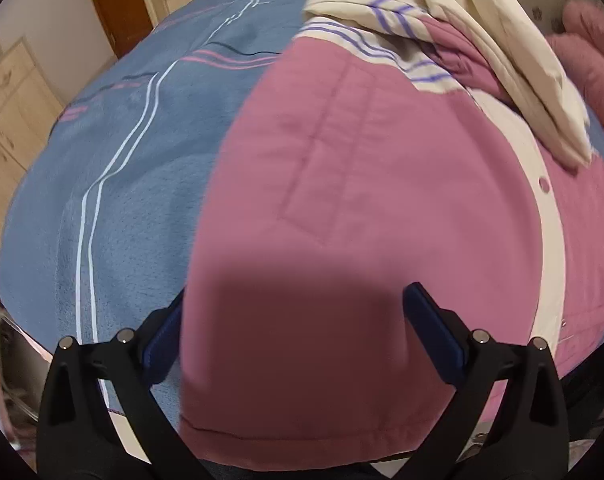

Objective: Fold large clothes
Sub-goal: 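Grasp the pink jacket hem with both tools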

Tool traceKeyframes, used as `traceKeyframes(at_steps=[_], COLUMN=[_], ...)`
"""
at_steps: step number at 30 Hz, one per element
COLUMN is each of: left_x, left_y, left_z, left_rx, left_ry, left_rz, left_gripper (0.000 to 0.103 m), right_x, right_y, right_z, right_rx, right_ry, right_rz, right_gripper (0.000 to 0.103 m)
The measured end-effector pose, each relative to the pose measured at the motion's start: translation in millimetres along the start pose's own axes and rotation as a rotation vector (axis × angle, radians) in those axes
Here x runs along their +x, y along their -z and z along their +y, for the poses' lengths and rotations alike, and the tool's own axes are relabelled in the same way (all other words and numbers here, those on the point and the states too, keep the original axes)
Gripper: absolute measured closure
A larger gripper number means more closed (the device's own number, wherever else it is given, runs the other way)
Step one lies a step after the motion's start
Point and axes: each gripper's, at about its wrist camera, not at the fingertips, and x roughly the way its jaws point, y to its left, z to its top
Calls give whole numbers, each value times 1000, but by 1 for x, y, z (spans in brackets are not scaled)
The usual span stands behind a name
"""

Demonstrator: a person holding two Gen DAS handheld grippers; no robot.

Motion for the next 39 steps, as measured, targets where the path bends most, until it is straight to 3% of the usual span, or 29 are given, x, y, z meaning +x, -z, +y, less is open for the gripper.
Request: traceKeyframes(at_steps=[4, 18, 20, 21, 22, 24, 27, 30, 32, 35, 37, 38, 39], left_x=[1, 1, -2, -5, -9, -13, -14, -14, -8, 0, 0, 1, 1], left_y=[2, 7, 8, 8, 7, 3, 0, 0, 1, 2, 0, 0, -1], left_z=[-14, -15, -12, -8, 0, 21, 45, 53, 55, 44, 36, 35, 33], left_rx=[45, 52, 42, 24, -5, -71, -138, -155, -185, -152, -118, -106, -99], left_ry=[-45, -58, -14, 33, 75, 160, 290, 345, 410, 374, 342, 335, 336], left_rz=[-4, -13, -21, -28, -33, -24, -7, 6, 20, 41, 47, 50, 55], left_gripper=[2, 2, 7, 19, 35, 49, 50, 28, 28, 28, 28, 29, 37], right_x=[12, 12, 10, 8, 8, 3, 4, 9, 13, 20, 20, 18, 16], right_y=[-1, 4, 5, 6, 6, 5, 5, 5, 7, 5, 7, 9, 9], right_z=[8, 32, 36, 39, 41, 40, 36, 31, 29, 28, 30, 33, 34], right_rx=[-5, -56, -71, -79, -82, -78, -77, -65, -65, -73, -84, -96, -104], right_ry=[0, 25, 4, -10, -23, -43, -62, -91, -104, -100, -103, -100, -114], right_rz=[19, 30, 29, 29, 29, 26, 31, 38, 41, 57, 57, 57, 61], right_gripper=[17, 17, 22, 29, 41, 48, 48, 37, 33, 20, 19, 24, 31])
